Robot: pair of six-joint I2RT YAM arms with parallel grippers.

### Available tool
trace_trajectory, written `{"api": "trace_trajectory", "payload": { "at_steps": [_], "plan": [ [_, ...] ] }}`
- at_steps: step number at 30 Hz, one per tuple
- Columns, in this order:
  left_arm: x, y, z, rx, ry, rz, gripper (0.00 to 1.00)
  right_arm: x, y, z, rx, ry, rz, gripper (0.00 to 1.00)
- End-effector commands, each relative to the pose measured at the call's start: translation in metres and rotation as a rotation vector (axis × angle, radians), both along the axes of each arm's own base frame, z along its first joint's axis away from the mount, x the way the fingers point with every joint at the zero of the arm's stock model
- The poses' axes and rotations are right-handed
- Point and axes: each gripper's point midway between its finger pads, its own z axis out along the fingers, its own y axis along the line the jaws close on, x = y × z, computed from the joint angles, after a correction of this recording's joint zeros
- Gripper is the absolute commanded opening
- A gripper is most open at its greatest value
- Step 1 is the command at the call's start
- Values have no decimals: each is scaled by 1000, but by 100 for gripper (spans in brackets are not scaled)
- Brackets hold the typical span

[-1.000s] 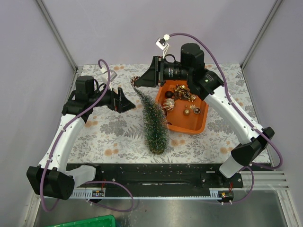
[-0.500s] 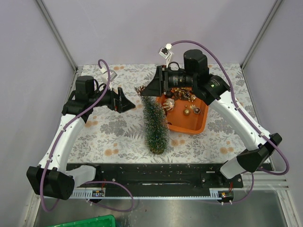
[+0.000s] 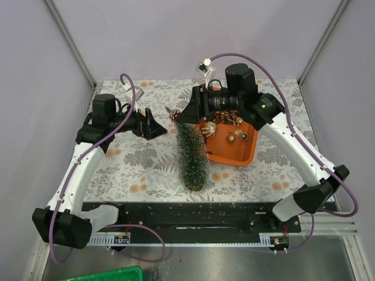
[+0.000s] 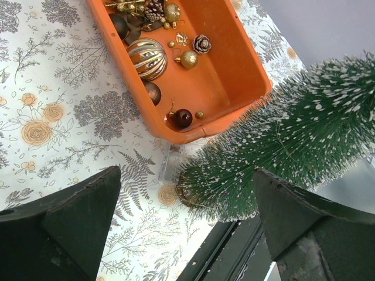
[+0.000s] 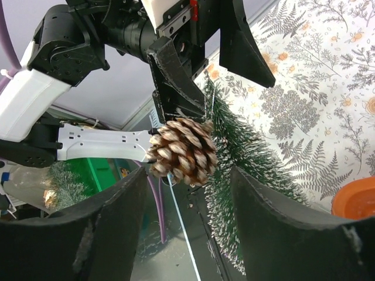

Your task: Decorate the small christmas tree

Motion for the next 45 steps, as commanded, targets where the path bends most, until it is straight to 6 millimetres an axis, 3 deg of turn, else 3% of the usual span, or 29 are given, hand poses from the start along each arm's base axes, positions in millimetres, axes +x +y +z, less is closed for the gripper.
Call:
{"api": "trace_trajectory", "payload": {
  "at_steps": [1, 8, 18, 26, 29, 33, 36, 40, 42, 45],
  "plan": [
    [3, 2, 13, -11, -62, 13, 99, -8, -6, 27, 28, -88, -6, 68],
    [4, 2, 13, -7, -63, 15, 99, -11, -15, 35, 15, -133, -20, 71],
    [3, 5, 8, 12, -58, 18, 99, -9, -48, 61, -19, -255, -169, 76],
    [-1, 16, -8, 74, -56, 46, 99, 23, -86, 68, -21, -267, -383, 84],
    [-2, 20, -13, 96, -54, 49, 99, 52, -112, 62, -16, -203, -514, 84],
    [-4, 24, -16, 105, -51, 55, 99, 104, -160, 25, -80, -57, -760, 80],
    [-5, 25, -17, 113, -49, 54, 99, 141, -197, -30, -222, 65, -927, 76],
    [-5, 30, -23, 155, -52, 46, 99, 174, -237, -122, -519, 188, -1071, 71],
    [-6, 32, -26, 172, -49, 37, 99, 185, -248, -160, -627, 234, -1090, 71],
    [-7, 33, -31, 188, -34, 23, 99, 196, -255, -198, -736, 292, -1097, 70]
  ]
}}
